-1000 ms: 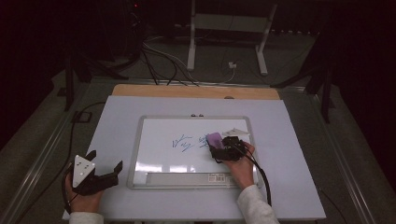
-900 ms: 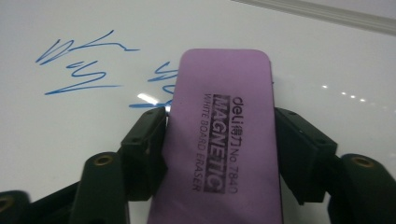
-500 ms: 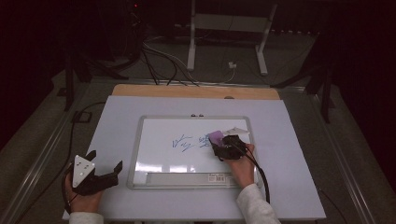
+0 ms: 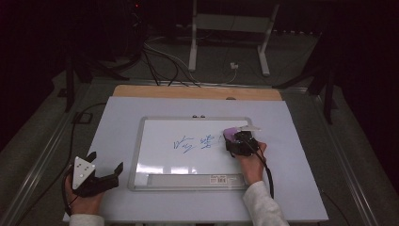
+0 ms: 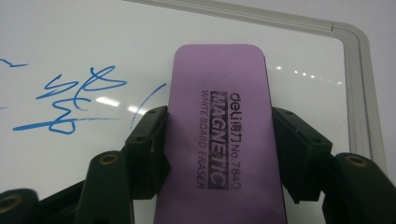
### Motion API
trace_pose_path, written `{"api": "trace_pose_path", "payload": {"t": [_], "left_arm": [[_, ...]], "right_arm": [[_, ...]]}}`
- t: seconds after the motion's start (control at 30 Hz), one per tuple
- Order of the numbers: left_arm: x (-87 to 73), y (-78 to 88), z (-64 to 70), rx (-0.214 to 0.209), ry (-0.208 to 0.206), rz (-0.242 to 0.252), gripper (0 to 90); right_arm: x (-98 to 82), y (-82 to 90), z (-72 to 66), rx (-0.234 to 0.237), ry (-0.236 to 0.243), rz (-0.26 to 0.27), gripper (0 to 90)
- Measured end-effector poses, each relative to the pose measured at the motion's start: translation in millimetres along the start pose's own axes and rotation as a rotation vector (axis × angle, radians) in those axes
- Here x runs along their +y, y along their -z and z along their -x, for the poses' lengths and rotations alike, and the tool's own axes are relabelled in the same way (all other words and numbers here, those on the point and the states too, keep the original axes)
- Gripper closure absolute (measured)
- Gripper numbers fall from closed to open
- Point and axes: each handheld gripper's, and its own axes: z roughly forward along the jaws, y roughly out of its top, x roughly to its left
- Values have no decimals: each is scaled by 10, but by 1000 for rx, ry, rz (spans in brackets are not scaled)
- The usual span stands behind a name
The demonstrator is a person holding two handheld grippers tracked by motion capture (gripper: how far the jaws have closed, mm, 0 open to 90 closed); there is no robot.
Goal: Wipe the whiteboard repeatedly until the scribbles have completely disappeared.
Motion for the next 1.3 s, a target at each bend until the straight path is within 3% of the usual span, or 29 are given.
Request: {"api": "trace_pose_path", "payload": {"t": [0.2,0.43,0.53,0.97,1.1,1.13,1.3], "left_arm": [[2,-5,7,0,-1,-1,36],[0,-3,6,-1,-1,0,36],[1,-1,6,-1,-1,0,36],[-1,1,-1,-1,0,1,36],[0,-5,3,-1,-1,0,36],[-1,-5,4,-1,-2,0,36],[-1,-1,4,-1,-1,2,37]], "right_arm": [[-19,26,-91,19,27,-4,407],[-70,87,-286,79,73,-18,407],[-76,99,-334,77,87,-20,407],[93,-62,-53,-10,7,-27,408],[110,-69,-82,-15,12,-31,408],[98,-61,-121,11,14,-33,408],[55,-12,-269,47,62,-40,408]]}}
